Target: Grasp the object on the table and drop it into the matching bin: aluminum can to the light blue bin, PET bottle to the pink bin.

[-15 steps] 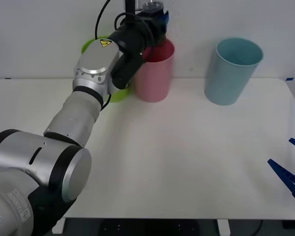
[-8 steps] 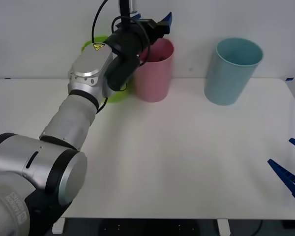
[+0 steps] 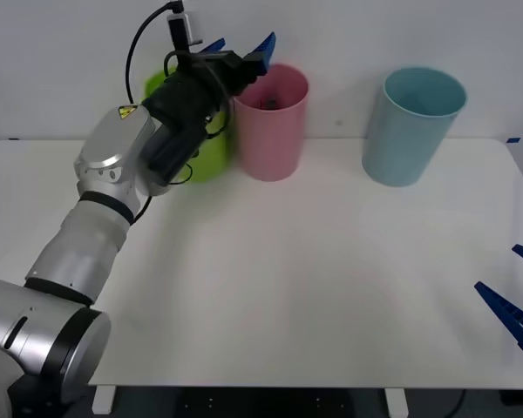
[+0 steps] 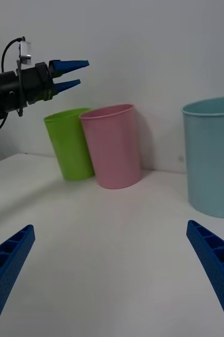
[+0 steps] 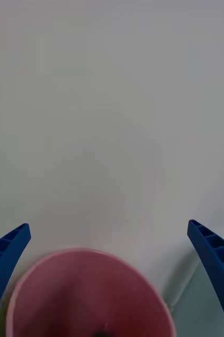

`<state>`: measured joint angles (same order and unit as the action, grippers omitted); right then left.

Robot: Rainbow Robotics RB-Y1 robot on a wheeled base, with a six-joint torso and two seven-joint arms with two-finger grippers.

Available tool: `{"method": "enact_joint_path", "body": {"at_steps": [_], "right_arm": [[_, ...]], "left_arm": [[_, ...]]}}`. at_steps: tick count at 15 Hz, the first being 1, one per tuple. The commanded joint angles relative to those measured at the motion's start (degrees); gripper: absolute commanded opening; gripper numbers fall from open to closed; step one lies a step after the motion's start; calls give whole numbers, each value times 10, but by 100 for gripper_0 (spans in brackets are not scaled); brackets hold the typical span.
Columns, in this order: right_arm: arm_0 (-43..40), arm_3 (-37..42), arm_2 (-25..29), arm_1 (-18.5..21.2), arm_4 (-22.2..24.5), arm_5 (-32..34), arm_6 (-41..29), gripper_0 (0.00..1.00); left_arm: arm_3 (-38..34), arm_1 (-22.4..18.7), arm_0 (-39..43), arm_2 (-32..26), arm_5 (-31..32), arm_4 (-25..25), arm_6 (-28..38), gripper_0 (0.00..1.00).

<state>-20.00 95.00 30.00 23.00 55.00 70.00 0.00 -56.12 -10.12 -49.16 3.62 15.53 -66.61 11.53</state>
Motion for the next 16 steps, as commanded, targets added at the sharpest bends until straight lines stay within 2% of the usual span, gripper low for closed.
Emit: {"method": "enact_joint_path", "body": {"at_steps": [1,3,8,11,16], "right_arm": [[0,0,0,0,0,0,0,100],[0,0,0,0,0,0,0,100],[0,0,0,0,0,0,0,100],[0,0,0,0,0,0,0,100],[0,0,0,0,0,0,0,100]], "left_arm": [[-48,-44,42,31,7,56,-3,100],[-78,-79,73,48,19,97,-8,100],[-123,-140,137,38,74,141,-20,100],[-123,-162,168,3,143,142,-28,100],[-134,-194,224,-53,229,112,-33,100]]}}
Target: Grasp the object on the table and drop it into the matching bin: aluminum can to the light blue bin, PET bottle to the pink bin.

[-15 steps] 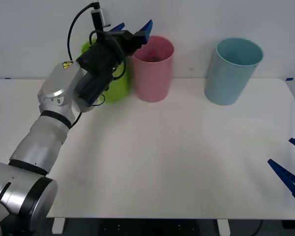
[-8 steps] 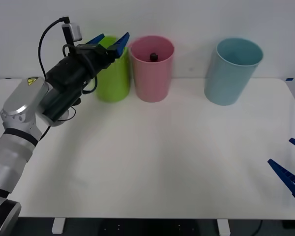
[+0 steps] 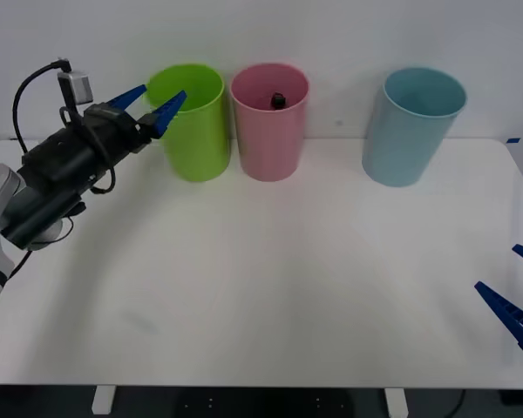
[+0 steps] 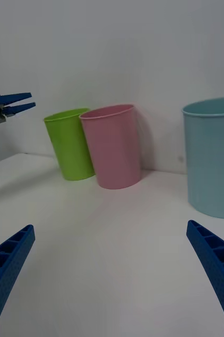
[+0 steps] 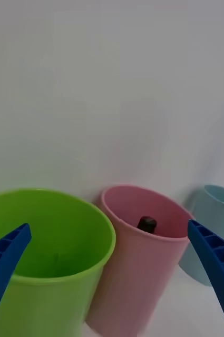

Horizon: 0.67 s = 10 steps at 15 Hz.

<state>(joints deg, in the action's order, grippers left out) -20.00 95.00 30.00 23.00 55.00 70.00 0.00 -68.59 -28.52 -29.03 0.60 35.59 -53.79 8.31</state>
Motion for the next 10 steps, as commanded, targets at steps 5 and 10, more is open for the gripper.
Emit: {"method": "enact_joint_path", "body": {"at_steps": [5,10], "right_arm": [[0,0,0,0,0,0,0,100],[0,0,0,0,0,0,0,100]], "left_arm": [[-59,-27,110,-102,108,-40,0,100],[-97,-44,194,-184,182,-66,-6,100]]}}
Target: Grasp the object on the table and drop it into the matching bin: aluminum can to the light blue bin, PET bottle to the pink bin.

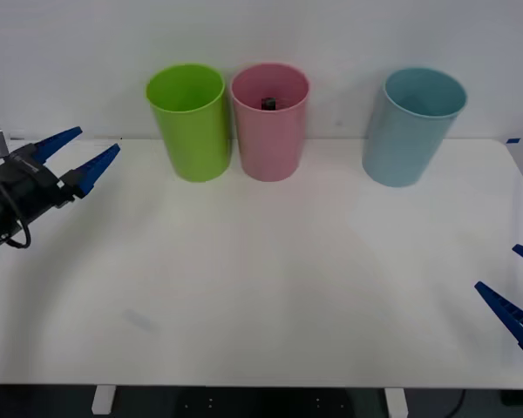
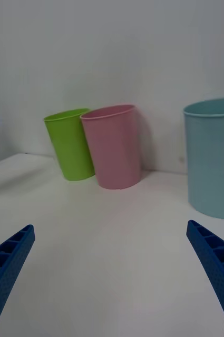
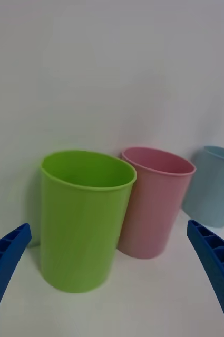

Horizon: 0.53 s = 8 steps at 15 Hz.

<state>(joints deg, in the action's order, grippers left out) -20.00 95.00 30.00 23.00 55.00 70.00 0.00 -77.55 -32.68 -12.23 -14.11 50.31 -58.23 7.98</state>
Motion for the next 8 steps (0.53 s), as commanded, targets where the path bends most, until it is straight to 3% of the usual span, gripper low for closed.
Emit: {"method": "enact_joint_path", "body": {"at_steps": [1,8], "right_arm": [[0,0,0,0,0,0,0,100],[0,0,0,0,0,0,0,100]], "left_arm": [[-9,-3,36,-52,54,-22,-2,100],[-49,-13,125,-106,106,-22,-14,100]]}}
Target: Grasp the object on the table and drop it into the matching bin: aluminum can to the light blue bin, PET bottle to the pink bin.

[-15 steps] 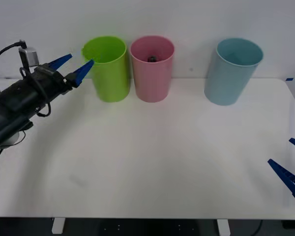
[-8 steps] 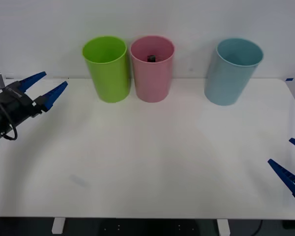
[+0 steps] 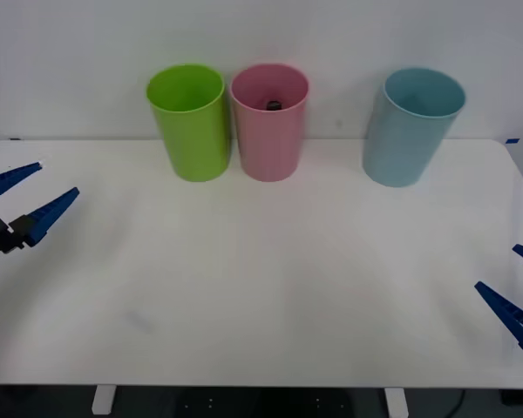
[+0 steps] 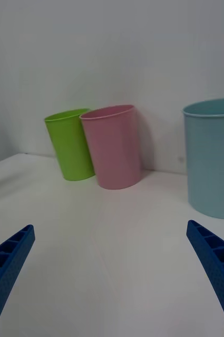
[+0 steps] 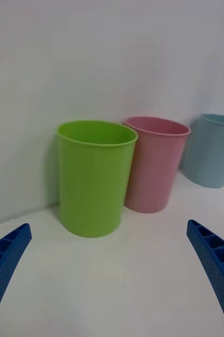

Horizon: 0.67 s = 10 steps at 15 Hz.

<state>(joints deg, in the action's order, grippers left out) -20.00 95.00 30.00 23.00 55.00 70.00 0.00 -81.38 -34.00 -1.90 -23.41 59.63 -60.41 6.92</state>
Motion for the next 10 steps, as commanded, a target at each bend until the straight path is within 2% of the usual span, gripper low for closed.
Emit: {"method": "enact_joint_path", "body": {"at_steps": [1,5,10], "right_arm": [[0,0,0,0,0,0,0,100],[0,0,0,0,0,0,0,100],[0,0,0,0,0,0,0,100]], "left_arm": [[-11,0,32,-23,29,-1,-6,100],[-12,-18,73,-59,69,4,-7,100],[-14,-62,168,-73,82,71,-20,100]]}}
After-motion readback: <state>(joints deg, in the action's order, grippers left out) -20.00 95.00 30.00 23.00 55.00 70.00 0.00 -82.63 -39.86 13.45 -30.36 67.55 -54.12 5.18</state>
